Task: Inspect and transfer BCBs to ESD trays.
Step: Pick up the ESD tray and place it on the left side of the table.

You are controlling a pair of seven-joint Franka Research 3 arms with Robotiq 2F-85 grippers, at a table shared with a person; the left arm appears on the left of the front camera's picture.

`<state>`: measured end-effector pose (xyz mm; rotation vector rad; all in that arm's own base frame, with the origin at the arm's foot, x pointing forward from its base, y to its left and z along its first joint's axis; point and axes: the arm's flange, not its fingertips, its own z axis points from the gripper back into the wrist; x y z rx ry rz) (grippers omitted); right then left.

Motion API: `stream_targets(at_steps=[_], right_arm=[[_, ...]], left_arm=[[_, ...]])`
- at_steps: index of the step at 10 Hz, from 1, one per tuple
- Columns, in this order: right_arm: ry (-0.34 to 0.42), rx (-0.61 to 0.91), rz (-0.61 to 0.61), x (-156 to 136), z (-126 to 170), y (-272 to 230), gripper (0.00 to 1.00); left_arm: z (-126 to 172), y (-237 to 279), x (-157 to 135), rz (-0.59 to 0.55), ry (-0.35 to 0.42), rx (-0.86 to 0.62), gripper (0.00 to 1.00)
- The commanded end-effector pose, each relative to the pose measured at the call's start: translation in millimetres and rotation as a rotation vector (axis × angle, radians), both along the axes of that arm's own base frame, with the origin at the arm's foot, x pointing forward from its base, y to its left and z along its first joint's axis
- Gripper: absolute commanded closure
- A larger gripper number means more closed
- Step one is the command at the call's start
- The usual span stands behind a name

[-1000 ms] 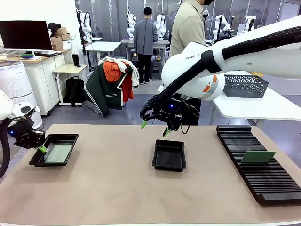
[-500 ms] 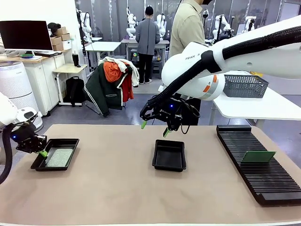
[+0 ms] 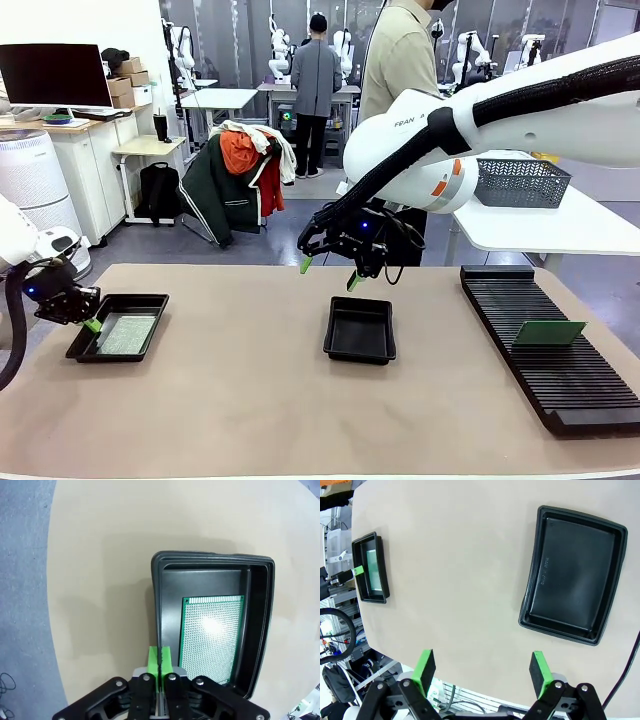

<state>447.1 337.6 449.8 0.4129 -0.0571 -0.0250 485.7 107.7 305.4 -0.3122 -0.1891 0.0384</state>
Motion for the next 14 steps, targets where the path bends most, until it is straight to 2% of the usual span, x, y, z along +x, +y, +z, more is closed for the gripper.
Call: stream_targets(at_steps=[1, 2, 3, 5, 6, 7, 8, 11, 14], right_arm=[[-0.002, -0.015, -0.014, 1.2, 0.4, 2.3, 0.0], [-0.002, -0.015, -0.014, 1.2, 0.4, 2.3, 0.0], [-0.002, -0.015, -0.014, 1.2, 0.4, 2.3, 0.0], [-0.002, -0.015, -0.014, 1.2, 0.4, 2.3, 0.0], [-0.002, -0.015, -0.014, 1.2, 0.4, 2.3, 0.0], [-0.002, -0.015, -0.014, 1.2, 0.4, 2.3, 0.0], [-0.002, -0.015, -0.014, 1.2, 0.4, 2.3, 0.0], [-0.002, -0.015, -0.014, 1.2, 0.4, 2.3, 0.0], [-0.002, -0.015, -0.014, 1.2, 0.4, 2.3, 0.0]], left_arm=[[-0.1, -0.1, 0.0, 0.0, 0.0, 0.0, 0.5], [3.6, -1.3, 0.9, -0.003, 0.006, 0.009, 0.39], [7.6, -2.7, 1.2, -0.005, 0.013, 0.015, 0.0], [21.1, -6.3, 0.8, 0.001, 0.015, 0.057, 0.0], [31.0, -9.8, -0.2, -0.003, 0.02, 0.093, 0.14], [42.4, -15.2, -1.6, -0.01, 0.025, 0.131, 0.04], [54.7, -21.5, -3.0, -0.017, 0.033, 0.174, 0.0], [92.6, -46.3, -9.3, -0.023, 0.059, 0.294, 0.0], [119.9, -63.0, -14.5, -0.019, 0.048, 0.365, 0.0]])
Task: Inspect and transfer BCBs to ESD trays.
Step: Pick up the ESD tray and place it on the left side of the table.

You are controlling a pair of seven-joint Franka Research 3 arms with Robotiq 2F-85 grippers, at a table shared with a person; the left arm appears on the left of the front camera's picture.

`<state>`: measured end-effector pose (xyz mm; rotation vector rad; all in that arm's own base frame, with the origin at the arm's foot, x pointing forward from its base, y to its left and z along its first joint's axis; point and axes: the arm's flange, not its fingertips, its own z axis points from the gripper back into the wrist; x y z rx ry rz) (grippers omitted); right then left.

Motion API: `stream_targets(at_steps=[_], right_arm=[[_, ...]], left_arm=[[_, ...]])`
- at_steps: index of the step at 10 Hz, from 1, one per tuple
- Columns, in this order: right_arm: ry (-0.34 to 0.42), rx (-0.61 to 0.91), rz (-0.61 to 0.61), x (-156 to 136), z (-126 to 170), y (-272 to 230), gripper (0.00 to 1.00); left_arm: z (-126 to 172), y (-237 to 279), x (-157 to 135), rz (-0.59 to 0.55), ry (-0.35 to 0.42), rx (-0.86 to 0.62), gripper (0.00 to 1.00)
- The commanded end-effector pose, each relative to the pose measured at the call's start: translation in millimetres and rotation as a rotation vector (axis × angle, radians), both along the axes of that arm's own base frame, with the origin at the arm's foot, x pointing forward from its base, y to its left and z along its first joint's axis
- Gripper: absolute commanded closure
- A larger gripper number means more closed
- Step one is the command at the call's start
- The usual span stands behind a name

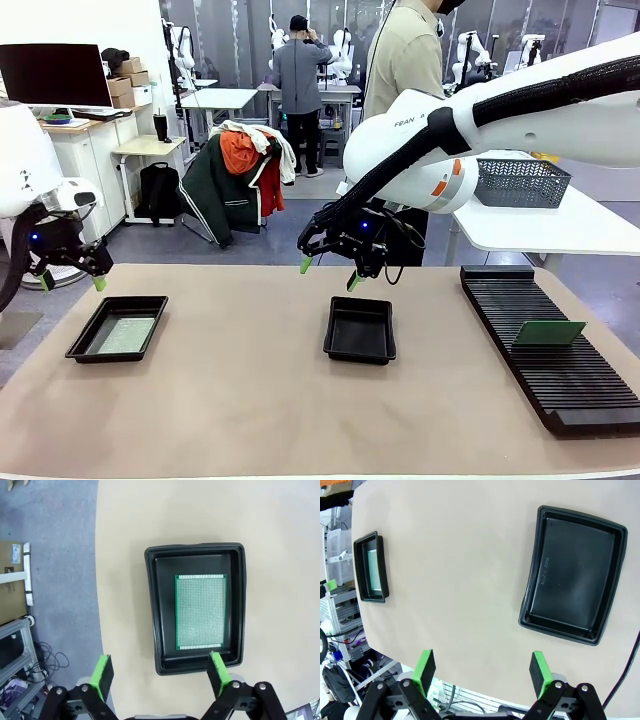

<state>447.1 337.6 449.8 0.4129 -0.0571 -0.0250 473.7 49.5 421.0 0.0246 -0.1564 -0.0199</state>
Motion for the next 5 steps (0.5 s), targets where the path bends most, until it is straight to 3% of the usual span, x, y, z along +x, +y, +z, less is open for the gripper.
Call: stream_targets(at_steps=[1, 4, 5], right_arm=[[-0.002, -0.015, -0.014, 1.2, 0.4, 2.3, 0.0], [-0.002, -0.015, -0.014, 1.2, 0.4, 2.3, 0.0], [-0.002, -0.015, -0.014, 1.2, 0.4, 2.3, 0.0]], left_arm=[[10.1, -9.5, -4.8, 0.014, 0.011, 0.037, 0.0], [22.3, -16.5, -8.8, 0.023, 0.042, 0.056, 0.0], [14.3, -10.5, -5.5, -0.005, -0.001, 0.024, 0.0]])
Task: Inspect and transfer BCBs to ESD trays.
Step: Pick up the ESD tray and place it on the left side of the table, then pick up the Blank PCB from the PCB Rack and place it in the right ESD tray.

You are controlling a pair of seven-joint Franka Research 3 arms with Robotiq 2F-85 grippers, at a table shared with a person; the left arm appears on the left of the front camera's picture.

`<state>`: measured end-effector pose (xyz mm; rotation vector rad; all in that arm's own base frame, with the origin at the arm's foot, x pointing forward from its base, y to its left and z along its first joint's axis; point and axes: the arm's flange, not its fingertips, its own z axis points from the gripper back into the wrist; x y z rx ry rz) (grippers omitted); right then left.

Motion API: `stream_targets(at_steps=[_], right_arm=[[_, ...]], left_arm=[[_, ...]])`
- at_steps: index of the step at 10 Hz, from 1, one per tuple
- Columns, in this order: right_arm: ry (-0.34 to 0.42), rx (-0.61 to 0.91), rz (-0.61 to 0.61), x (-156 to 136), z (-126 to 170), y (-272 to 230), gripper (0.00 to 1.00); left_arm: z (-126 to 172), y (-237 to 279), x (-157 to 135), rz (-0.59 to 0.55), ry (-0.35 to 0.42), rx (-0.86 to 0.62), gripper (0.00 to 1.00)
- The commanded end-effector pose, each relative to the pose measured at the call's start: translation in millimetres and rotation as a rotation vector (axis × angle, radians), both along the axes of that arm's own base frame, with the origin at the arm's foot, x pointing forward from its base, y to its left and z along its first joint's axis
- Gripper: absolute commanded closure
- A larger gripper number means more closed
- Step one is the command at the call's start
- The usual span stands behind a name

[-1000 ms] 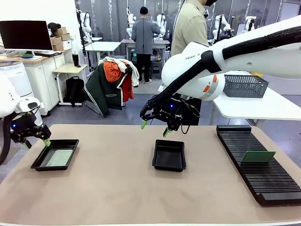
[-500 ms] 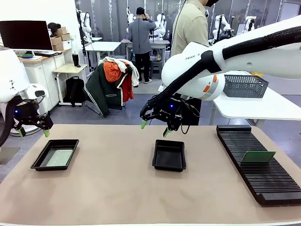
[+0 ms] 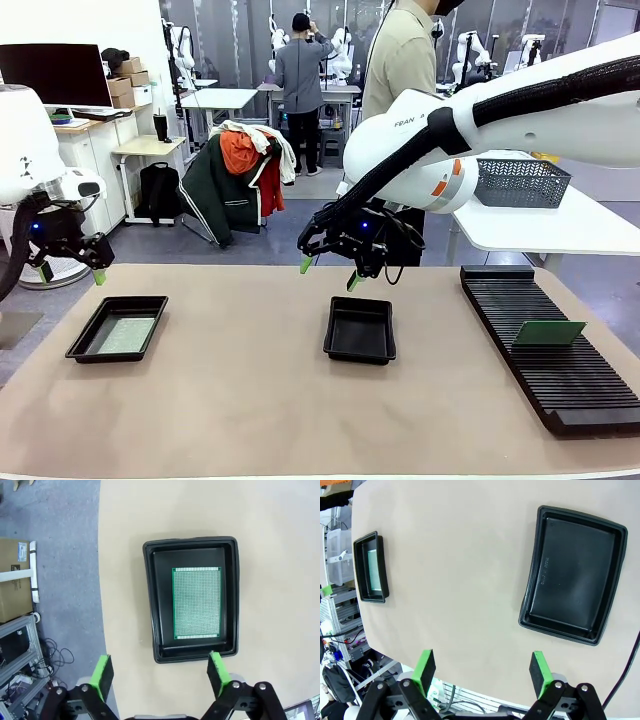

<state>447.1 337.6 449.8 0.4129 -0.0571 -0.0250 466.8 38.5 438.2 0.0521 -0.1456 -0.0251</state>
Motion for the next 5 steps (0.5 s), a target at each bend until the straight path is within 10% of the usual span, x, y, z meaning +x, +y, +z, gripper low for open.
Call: stream_targets(at_steps=[1, 5], right_arm=[[-0.002, -0.015, -0.014, 1.2, 0.4, 2.3, 0.0], [-0.002, -0.015, -0.014, 1.2, 0.4, 2.3, 0.0]], left_arm=[[-2.8, 0.5, 1.3, -0.002, -0.012, -0.004, 0.0], [-2.8, 0.5, 1.3, -0.002, -0.012, -0.004, 0.0]])
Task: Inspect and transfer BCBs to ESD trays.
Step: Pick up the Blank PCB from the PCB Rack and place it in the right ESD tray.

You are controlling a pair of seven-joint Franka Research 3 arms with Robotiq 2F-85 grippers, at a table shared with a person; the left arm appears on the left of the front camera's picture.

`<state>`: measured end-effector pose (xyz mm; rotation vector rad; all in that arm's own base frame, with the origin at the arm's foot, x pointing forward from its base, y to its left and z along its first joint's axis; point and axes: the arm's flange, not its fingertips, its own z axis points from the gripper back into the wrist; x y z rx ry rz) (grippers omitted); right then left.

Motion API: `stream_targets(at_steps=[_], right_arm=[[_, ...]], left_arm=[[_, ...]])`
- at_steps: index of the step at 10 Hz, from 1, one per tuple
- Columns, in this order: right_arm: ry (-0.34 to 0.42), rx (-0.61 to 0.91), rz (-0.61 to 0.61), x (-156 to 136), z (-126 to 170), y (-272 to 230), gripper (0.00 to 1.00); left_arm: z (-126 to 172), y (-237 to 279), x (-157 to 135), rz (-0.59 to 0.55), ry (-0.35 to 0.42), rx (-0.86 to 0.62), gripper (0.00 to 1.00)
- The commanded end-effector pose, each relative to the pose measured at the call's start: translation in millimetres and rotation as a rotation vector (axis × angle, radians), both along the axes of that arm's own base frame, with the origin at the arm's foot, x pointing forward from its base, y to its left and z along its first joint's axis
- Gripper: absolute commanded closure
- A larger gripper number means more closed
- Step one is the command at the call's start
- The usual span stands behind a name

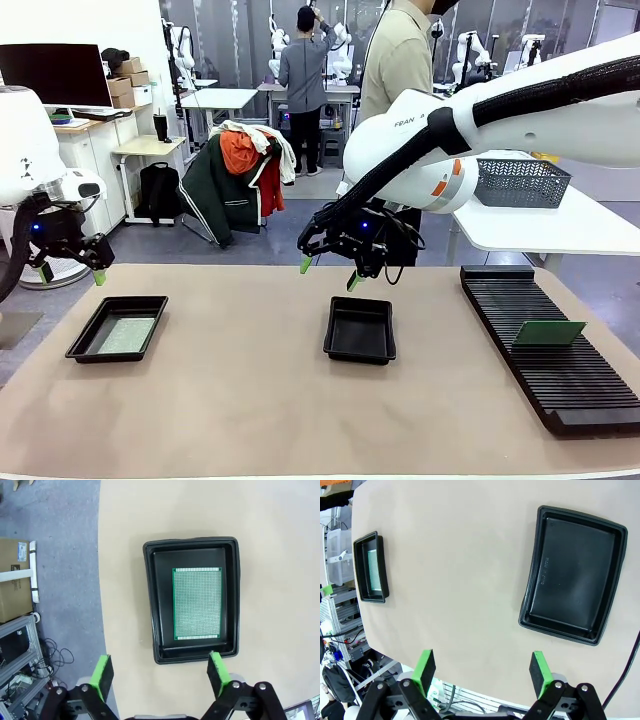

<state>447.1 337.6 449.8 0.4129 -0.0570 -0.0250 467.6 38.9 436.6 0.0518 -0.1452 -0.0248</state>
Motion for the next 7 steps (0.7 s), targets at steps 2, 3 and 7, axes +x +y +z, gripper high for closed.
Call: stream_targets(at_steps=[2, 3, 7], right_arm=[[-0.002, -0.015, -0.014, 1.2, 0.4, 2.3, 0.0], [-0.002, -0.015, -0.014, 1.2, 0.4, 2.3, 0.0], [-0.002, -0.015, -0.014, 1.2, 0.4, 2.3, 0.0]], left_arm=[[-1.2, 0.1, 0.6, -0.002, -0.012, -0.003, 0.0], [-1.2, 0.1, 0.6, -0.002, -0.012, -0.003, 0.0], [-1.2, 0.1, 0.6, -0.002, -0.012, -0.003, 0.0]])
